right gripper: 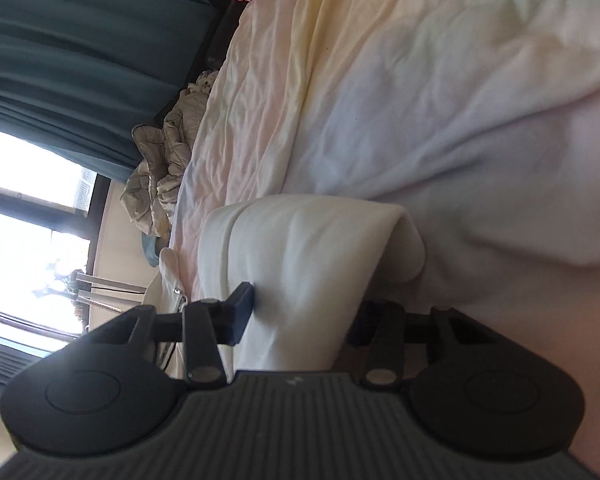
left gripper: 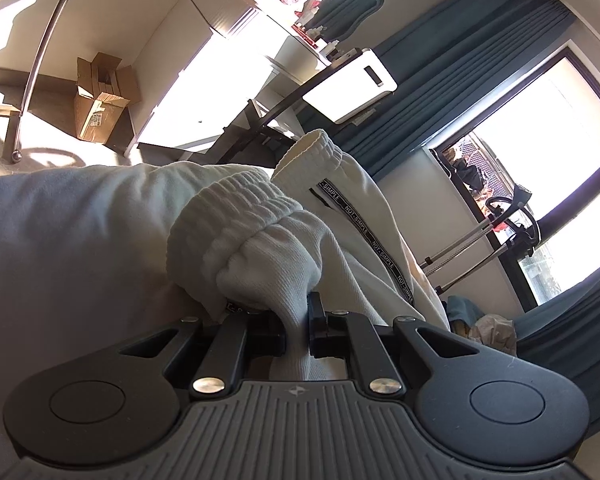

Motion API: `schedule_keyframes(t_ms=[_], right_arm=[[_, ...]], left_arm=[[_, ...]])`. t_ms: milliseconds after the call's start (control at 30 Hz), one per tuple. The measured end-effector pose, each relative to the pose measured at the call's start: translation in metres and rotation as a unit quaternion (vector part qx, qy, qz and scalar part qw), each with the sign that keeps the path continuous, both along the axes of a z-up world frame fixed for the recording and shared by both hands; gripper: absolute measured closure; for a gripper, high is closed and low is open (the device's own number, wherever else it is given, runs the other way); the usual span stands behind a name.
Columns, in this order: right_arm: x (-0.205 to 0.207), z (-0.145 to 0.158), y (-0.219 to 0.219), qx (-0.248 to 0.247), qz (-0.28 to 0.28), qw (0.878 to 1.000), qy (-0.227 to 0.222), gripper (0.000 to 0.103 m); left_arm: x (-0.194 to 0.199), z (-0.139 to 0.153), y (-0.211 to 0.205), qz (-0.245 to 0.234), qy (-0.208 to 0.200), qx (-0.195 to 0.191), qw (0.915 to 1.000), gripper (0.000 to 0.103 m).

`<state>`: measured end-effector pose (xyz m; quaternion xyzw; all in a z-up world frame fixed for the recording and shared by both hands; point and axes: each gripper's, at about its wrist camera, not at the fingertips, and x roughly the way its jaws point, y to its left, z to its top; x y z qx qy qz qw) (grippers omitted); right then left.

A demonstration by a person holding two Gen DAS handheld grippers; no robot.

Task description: Fold clothes

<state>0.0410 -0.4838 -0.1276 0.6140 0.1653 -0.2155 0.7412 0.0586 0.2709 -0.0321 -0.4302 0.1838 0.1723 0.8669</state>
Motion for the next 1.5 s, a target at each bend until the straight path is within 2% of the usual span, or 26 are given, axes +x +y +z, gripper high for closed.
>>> schedule_keyframes(t_ms=[67, 167, 233, 333, 433, 567, 633, 733, 833, 1033, 1133, 1233, 1400, 1500], right_arm=[[0.002, -0.008, -0.008, 0.024, -0.008, 1.000, -0.010, 0.081], [0.007, 0.002, -0.011, 0.012, -0.006, 1.000, -0.014, 0.097], [0.009, 0.026, -0.008, -0.048, -0.001, 0.998, -0.034, 0.098], [0.009, 0.063, -0.003, -0.128, 0.008, 0.989, -0.075, 0.098], [0.003, 0.087, 0.000, -0.180, 0.011, 0.978, -0.108, 0.098], [-0.005, 0.061, -0.015, -0.101, -0.022, 0.993, -0.057, 0.098], [-0.009, 0.048, -0.023, -0.061, -0.039, 0.997, -0.032, 0.098], [-0.017, 0.012, -0.032, 0.029, -0.062, 0.998, -0.001, 0.097], [-0.023, -0.015, -0.037, 0.090, -0.078, 0.993, 0.021, 0.089], [-0.015, 0.001, -0.038, 0.034, -0.066, 0.997, 0.009, 0.081], [-0.010, 0.009, -0.039, 0.005, -0.060, 0.998, 0.003, 0.097], [-0.006, 0.019, -0.039, -0.027, -0.053, 0.998, -0.005, 0.098], [-0.010, 0.079, -0.020, -0.148, -0.055, 0.985, -0.068, 0.098], [-0.018, 0.076, -0.026, -0.145, -0.077, 0.986, -0.040, 0.098]], left_arm=[[0.000, 0.001, -0.003, 0.006, 0.003, 0.004, 1.0000, 0.092], [-0.001, 0.001, -0.005, 0.013, 0.003, -0.002, 0.9999, 0.091], [-0.002, 0.000, -0.004, 0.013, -0.003, -0.011, 0.9999, 0.092], [0.000, 0.002, 0.001, 0.004, -0.002, -0.029, 0.9996, 0.093], [0.000, 0.009, 0.011, -0.002, -0.001, -0.060, 0.9982, 0.094], [-0.006, 0.020, 0.034, -0.002, -0.008, -0.118, 0.9930, 0.094], [-0.008, 0.026, 0.041, -0.009, 0.000, -0.110, 0.9938, 0.094], [-0.008, 0.025, 0.047, -0.024, 0.019, -0.106, 0.9939, 0.094], [-0.011, 0.016, 0.049, -0.025, 0.024, -0.113, 0.9930, 0.094], [-0.015, 0.006, 0.041, -0.017, 0.016, -0.099, 0.9949, 0.093], [-0.019, -0.001, 0.037, -0.008, 0.002, -0.094, 0.9956, 0.093], [-0.021, -0.004, 0.034, -0.004, -0.004, -0.090, 0.9959, 0.093], [-0.020, -0.003, 0.032, -0.012, 0.003, -0.087, 0.9961, 0.093], [-0.019, -0.004, 0.031, -0.020, 0.011, -0.087, 0.9960, 0.093]])
